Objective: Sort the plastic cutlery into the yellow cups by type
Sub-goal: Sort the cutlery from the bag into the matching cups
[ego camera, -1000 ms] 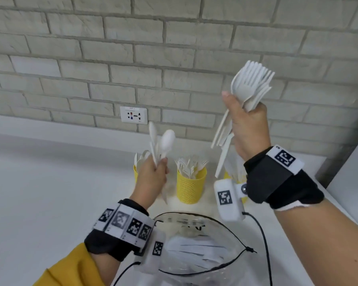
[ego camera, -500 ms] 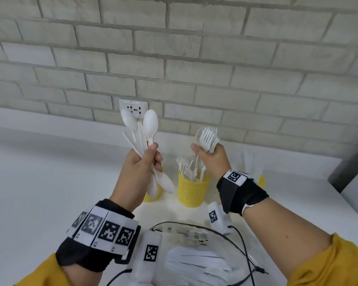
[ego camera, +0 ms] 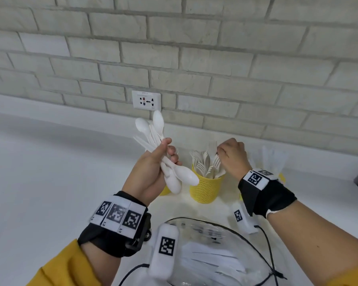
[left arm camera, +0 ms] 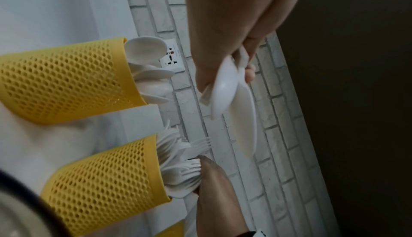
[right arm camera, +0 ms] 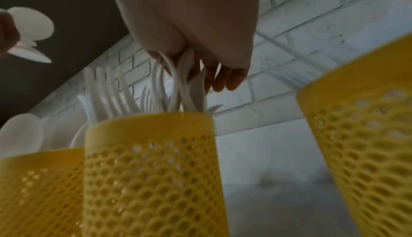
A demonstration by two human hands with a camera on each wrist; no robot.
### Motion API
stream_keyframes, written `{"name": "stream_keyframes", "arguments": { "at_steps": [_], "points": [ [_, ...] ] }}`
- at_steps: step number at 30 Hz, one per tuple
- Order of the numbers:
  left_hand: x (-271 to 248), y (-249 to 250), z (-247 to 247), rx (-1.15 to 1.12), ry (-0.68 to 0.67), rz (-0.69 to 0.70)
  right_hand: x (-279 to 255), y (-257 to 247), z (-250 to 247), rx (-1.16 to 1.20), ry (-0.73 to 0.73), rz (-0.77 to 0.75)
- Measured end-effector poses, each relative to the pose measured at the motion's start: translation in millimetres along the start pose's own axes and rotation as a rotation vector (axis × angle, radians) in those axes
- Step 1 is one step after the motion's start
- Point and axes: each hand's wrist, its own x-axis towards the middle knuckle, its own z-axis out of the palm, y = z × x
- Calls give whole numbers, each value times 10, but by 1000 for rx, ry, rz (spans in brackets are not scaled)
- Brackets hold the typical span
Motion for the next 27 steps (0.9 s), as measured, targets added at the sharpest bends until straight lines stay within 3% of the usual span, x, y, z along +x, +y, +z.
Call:
{"name": "stream_keyframes", "arguments": {
  "at_steps": [1, 3, 5, 7, 10, 12, 15, 19, 27],
  "points": [
    [-3, 4, 6, -33, 1, -7, -41, -40, -77, -13, 21, -31],
    [-1, 6, 20, -94, 15, -22, -178, -151, -208, 56, 215, -186],
    [-4, 10, 36, -145, 32, -27, -374, -324, -321, 254, 322, -333],
    [-20, 17, 70, -203, 48, -18, -613, -547, -417, 529, 112, -307],
    [-61, 35, 145, -274, 42, 11, -881, -774, -430, 791, -413, -28],
    [-91, 45, 177, -284, 19, 28, -967, -811, -399, 920, -573, 59],
    [-120, 55, 182, -273, 17, 75, -988, -826, -457, 1064, -556, 111],
    [-177, 98, 208, -314, 39, 104, -1009, -810, -565, 1002, -502, 104],
    [-139, 233, 127, -449, 285, 93, -1131, -729, -840, 989, -544, 79]
  ]
}}
